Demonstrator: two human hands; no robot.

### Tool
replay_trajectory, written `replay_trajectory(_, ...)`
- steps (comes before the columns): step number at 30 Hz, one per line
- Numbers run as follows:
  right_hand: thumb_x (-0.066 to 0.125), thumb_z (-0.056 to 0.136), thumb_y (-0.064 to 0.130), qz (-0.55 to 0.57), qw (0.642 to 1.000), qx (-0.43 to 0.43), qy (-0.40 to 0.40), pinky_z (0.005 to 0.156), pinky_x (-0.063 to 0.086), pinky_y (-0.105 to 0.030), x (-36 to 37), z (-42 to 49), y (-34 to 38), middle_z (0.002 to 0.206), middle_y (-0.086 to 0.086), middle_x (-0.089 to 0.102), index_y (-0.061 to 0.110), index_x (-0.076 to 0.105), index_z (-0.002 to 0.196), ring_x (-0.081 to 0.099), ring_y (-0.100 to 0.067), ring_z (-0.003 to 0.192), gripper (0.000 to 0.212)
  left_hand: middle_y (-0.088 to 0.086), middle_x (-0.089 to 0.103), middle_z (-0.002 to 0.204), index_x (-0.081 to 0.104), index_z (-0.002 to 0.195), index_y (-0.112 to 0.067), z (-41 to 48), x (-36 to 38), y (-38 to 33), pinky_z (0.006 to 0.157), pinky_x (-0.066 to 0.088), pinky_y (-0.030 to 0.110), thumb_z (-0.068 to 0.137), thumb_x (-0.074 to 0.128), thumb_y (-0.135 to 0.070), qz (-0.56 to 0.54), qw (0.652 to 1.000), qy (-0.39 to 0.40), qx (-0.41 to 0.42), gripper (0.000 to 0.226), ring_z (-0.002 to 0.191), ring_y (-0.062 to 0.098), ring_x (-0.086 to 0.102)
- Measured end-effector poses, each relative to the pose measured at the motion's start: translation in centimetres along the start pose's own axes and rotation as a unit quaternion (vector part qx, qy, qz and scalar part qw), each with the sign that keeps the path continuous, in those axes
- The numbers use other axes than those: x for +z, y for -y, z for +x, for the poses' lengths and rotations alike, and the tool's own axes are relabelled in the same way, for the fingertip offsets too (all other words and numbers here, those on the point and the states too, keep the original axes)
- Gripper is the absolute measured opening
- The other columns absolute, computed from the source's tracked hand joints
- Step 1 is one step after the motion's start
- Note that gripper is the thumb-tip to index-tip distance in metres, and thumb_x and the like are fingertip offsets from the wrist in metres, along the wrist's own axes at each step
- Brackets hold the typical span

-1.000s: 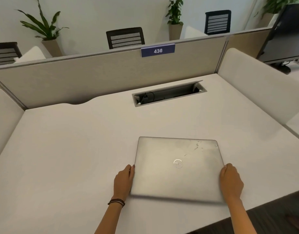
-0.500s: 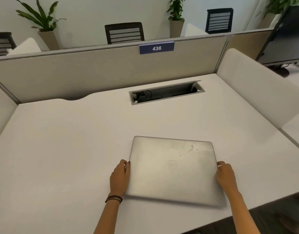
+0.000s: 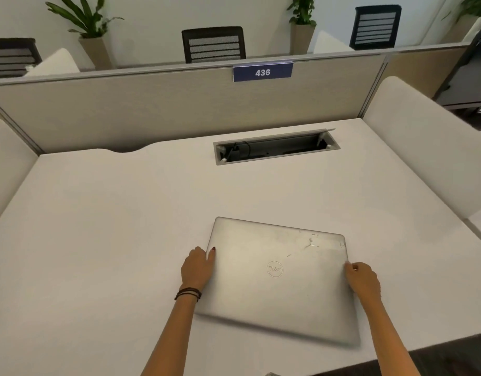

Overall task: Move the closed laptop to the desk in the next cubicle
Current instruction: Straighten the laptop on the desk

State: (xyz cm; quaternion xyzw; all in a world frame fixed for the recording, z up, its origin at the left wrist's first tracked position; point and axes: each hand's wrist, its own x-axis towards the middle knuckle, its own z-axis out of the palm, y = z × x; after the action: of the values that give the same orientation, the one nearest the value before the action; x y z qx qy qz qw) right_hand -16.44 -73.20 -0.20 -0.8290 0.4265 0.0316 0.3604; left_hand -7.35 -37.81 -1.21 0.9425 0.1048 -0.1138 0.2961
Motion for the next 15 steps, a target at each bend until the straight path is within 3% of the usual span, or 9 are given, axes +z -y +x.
replay_trajectory(3, 0.041, 0.094, 0.025, -0.024, 1.000, -0.012, -0.017, 0.049, 0.027, -0.028, 0.4, -0.2, 0.1, 0.053, -0.002, 0.040, 0.012, 0.033, 0.052, 0.038, -0.020, 0.050, 0.045, 0.008, 0.053, 0.084, 0.044, 0.080, -0.007, 0.1, 0.0, -0.3, 0.066, 0.039, 0.031, 0.096, 0.039, -0.044, 0.010, 1.000, 0.010, -0.018, 0.041, 0.074, 0.023, 0.050)
replay_trajectory(10, 0.038, 0.094, 0.037, -0.049, 0.999, -0.012, 0.009, 0.051, 0.030, -0.027, 0.4, 0.7, 0.1, 0.061, -0.005, 0.050, 0.008, 0.045, 0.061, 0.047, -0.023, 0.057, 0.044, -0.003, 0.042, 0.067, 0.036, 0.073, -0.011, 0.4, -0.7, -0.2, 0.052, 0.030, 0.025, 0.084, 0.055, -0.056, -0.015, 0.998, 0.046, -0.040, 0.050, 0.065, 0.019, 0.044)
replay_trajectory(15, 0.039, 0.094, 0.038, -0.059, 0.997, -0.034, 0.021, 0.049, 0.030, -0.026, 0.7, 1.1, 1.1, 0.056, -0.003, 0.045, 0.010, 0.039, 0.056, 0.043, -0.020, 0.052, 0.047, -0.003, 0.042, 0.066, 0.033, 0.069, -0.014, 0.0, -1.2, 0.8, 0.052, 0.029, 0.025, 0.081, 0.059, -0.056, -0.048, 0.997, 0.027, -0.063, 0.051, 0.061, 0.017, 0.040)
